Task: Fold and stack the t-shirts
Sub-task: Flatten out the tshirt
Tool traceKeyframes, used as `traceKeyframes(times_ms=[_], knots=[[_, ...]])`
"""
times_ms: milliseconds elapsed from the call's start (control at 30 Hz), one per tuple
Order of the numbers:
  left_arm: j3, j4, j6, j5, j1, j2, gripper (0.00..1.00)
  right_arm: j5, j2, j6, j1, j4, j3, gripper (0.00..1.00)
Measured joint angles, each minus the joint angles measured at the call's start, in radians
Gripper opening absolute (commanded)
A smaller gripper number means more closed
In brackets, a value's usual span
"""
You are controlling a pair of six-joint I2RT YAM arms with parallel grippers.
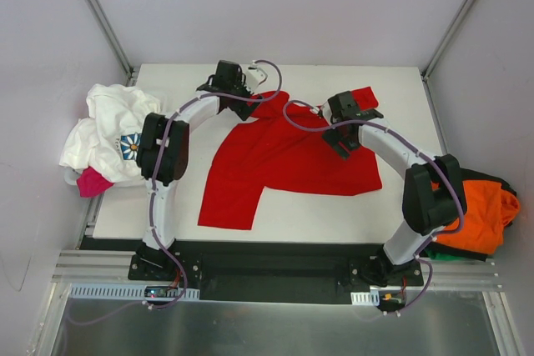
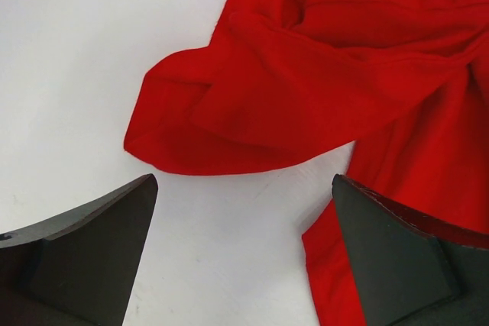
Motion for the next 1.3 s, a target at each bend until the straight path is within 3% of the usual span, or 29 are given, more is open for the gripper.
traceKeyframes(times_ms=[233,467,600,800,967,1300], knots=[[0.092,-0.077,0.01,0.082,0.0,0.062,0.99,0.0,0.003,0.002,0.011,-0.007,0.002,0.86],[0.213,-0.191,0.061,0.133,0.0,0.133,0.86,0.0,0.003,0.002,0.011,-0.01,0.002,0.86],[0.238,-0.241,0.091,0.147,-0.004,0.155,0.6,0.0,0.003,0.002,0.012,-0.011,0.002,0.85],[0.262,-0.312,0.137,0.147,-0.013,0.184,0.37,-0.003,0.004,0.002,0.012,-0.012,0.002,0.84],[0.275,-0.342,0.166,0.142,-0.017,0.201,0.0,-0.004,0.006,0.002,0.015,-0.016,0.002,0.84],[0.343,-0.361,0.179,0.073,-0.019,0.233,0.0,-0.02,0.008,0.003,0.027,-0.022,0.002,0.82]])
